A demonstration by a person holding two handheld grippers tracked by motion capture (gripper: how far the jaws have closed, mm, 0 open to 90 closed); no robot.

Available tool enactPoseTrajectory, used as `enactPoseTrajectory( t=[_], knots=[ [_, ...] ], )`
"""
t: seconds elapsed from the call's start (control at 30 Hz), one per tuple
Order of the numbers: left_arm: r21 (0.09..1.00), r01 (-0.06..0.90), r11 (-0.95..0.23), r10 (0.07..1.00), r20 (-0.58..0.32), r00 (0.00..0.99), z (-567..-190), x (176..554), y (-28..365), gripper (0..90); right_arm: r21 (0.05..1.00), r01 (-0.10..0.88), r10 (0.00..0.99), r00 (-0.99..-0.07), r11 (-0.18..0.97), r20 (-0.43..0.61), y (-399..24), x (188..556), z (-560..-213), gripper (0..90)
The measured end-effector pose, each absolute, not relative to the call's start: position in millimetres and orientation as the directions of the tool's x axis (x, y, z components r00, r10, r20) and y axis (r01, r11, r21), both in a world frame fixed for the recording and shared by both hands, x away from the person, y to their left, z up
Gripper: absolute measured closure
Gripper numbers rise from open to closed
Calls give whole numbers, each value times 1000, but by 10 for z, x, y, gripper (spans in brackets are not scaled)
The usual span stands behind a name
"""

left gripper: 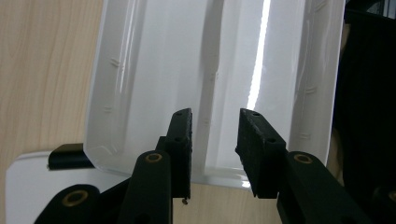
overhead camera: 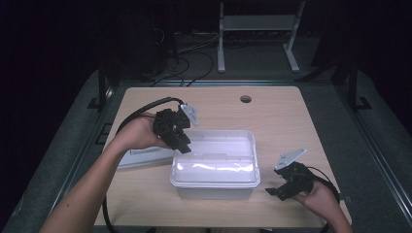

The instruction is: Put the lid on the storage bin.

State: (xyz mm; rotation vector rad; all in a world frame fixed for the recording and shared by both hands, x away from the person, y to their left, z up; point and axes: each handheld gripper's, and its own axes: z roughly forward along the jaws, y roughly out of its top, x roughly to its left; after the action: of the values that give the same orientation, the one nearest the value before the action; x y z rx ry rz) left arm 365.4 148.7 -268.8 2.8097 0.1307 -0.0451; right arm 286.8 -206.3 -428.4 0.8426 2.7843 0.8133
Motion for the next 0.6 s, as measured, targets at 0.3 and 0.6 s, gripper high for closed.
enactPoseTrajectory(
  t=[0.3,0.6],
  knots=[
    [339,121,-933,109,-53,993,-2731,3647,1664,634,525,480,545,-838,703,36,-2051,2868,-4282,208],
    [351,142,-926,131,-54,990,-2748,3634,1805,623,523,481,544,-838,704,38,-2048,2869,-4283,208]
  ],
)
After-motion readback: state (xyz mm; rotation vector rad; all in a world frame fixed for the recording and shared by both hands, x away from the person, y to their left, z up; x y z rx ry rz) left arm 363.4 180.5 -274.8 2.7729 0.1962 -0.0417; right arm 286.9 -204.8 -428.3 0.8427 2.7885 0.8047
